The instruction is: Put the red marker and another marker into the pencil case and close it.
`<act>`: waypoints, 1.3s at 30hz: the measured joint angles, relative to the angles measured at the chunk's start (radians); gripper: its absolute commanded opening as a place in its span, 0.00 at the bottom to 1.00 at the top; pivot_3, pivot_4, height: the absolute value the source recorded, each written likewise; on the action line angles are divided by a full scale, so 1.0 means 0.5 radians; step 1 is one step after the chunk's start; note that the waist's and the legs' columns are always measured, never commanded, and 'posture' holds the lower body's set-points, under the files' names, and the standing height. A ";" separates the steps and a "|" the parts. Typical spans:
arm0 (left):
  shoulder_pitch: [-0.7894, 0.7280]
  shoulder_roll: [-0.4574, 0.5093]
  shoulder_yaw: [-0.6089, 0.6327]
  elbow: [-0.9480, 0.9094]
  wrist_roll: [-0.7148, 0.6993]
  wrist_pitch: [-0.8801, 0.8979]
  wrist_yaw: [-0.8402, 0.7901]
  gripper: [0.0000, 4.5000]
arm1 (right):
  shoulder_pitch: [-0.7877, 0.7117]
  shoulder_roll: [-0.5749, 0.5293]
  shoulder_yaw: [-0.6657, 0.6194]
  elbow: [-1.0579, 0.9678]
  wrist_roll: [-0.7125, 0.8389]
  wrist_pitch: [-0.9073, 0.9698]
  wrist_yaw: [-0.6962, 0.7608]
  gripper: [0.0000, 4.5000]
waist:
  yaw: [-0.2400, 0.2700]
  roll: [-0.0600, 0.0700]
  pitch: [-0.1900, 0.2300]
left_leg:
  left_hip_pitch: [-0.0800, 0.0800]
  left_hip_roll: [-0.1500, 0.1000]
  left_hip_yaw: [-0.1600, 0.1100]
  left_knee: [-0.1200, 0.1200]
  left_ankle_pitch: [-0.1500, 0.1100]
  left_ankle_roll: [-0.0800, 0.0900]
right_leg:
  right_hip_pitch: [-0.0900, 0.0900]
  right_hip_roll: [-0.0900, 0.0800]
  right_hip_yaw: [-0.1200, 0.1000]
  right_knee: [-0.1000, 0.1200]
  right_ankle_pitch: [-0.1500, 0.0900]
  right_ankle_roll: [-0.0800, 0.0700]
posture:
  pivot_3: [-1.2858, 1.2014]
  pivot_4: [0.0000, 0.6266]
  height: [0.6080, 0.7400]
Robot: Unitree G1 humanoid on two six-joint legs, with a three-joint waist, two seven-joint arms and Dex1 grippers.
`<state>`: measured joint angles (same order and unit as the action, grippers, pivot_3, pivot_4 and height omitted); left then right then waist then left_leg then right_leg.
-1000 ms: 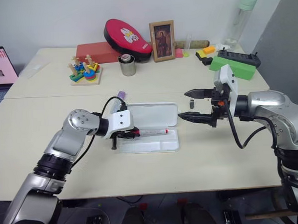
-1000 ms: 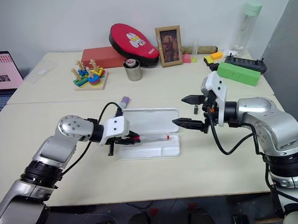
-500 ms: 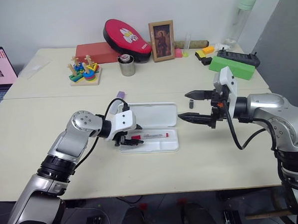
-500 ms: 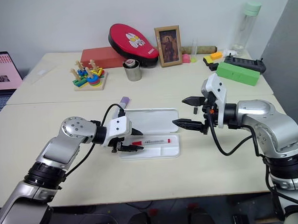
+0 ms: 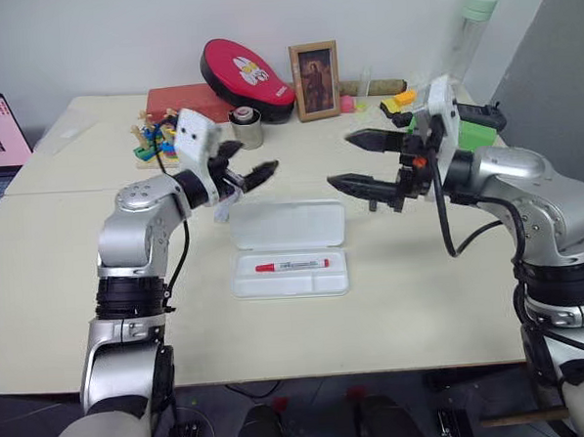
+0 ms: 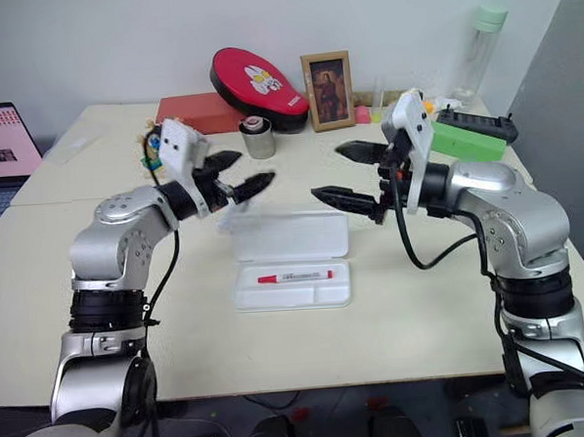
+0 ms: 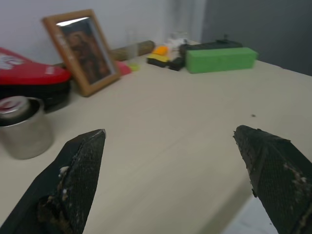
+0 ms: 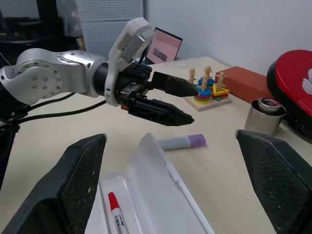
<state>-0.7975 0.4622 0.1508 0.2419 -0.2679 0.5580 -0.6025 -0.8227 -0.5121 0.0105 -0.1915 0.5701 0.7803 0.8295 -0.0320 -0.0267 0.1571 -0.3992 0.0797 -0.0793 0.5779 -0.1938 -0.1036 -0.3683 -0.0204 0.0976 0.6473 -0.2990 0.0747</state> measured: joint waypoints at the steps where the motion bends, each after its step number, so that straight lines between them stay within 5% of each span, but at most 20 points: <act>1: -0.004 -0.015 0.034 0.076 0.027 -0.001 0.117 1.00 | -0.031 0.032 0.031 0.032 -0.013 -0.009 -0.010 1.00 | -0.002 0.000 0.000 | 0.000 0.000 0.000 0.000 0.000 0.000 | 0.000 0.000 0.000 0.001 0.000 0.000 | 0.52 0.24 1.00; 7: 0.007 -0.024 0.094 0.386 0.143 -0.005 0.446 1.00 | -0.108 0.139 0.165 0.124 -0.090 -0.048 -0.014 1.00 | -0.001 0.000 0.000 | -0.001 0.000 0.000 -0.002 0.000 -0.001 | -0.002 0.000 -0.001 0.000 0.000 0.000 | 0.52 0.24 1.00; 23: 0.044 0.023 -0.166 0.927 0.348 -0.252 0.262 1.00 | -0.126 0.202 0.238 0.173 -0.156 -0.078 -0.004 1.00 | 0.006 0.000 -0.001 | -0.001 0.000 0.000 -0.001 0.000 -0.001 | -0.001 0.000 -0.002 0.003 0.000 0.000 | 0.52 0.24 1.00; 39: -0.050 -0.044 -0.192 1.108 0.380 -0.392 0.220 0.35 | -0.126 0.202 0.238 0.162 -0.156 -0.056 -0.059 1.00 | 0.002 0.000 -0.001 | 0.000 0.000 0.000 -0.001 0.001 -0.001 | -0.001 0.000 -0.002 0.004 0.000 0.000 | 0.52 0.24 1.00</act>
<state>-0.8222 0.4403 0.0549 0.7959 -0.0780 0.3622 -0.4924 -0.8855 -0.4112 0.1293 -0.1105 0.4923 0.7523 0.8002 -0.0312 -0.0266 0.1564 -0.3992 0.0796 -0.0793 0.5774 -0.1935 -0.1039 -0.3687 -0.0204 0.0966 0.6495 -0.2989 0.0746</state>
